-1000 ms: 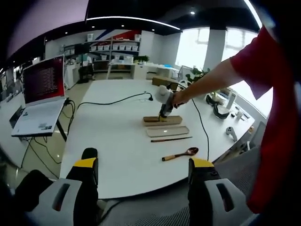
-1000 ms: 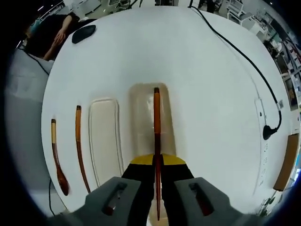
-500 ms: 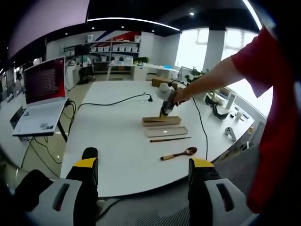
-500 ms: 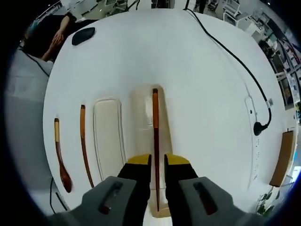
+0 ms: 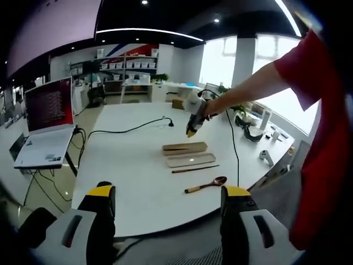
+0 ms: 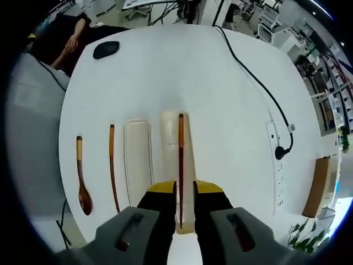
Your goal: Arrange the utensils inside the cutlery case until each visible utensil rests in its matching compartment.
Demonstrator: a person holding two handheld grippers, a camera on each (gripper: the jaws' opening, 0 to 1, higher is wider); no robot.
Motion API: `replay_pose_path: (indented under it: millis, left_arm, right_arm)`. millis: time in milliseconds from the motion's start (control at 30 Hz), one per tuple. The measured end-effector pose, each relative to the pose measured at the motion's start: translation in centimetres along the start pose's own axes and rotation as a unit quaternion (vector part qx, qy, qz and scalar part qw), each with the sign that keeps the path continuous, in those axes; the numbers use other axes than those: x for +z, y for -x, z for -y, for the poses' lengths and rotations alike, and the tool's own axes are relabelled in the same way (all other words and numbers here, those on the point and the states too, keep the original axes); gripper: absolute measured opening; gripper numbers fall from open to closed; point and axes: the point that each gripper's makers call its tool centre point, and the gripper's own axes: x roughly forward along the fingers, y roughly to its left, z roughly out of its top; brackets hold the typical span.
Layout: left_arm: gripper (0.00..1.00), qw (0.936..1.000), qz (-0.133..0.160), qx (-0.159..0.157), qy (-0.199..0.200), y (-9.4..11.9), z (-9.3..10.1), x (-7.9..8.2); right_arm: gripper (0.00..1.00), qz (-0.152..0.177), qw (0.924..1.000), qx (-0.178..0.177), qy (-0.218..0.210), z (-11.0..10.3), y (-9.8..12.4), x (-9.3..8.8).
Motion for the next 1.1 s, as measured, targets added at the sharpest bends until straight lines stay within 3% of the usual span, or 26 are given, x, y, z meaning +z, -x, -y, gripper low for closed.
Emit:
replay_pose_path:
  millis: [467, 833, 1100]
  left_arm:
    - [0.80, 0.9996, 0.019, -0.012, -0.017, 0.8, 0.6, 1.1]
    - [0.80, 0.9994, 0.021, -0.016, -0.023, 1.4, 1.3, 0.8]
    - [0.80, 0.9994, 0.022, -0.015, -0.021, 1.9, 1.3, 0.5]
  right_arm:
    - [0.08, 0.014, 0.9997, -0.010, 0.018, -2.6, 3.4, 0.5]
    - [0.07, 0.024, 0.9995, -0.014, 0.017, -4.8, 4.3, 0.3]
    - [0.06, 0.029, 0.9994, -0.006, 0.017, -6.3, 3.1, 0.3]
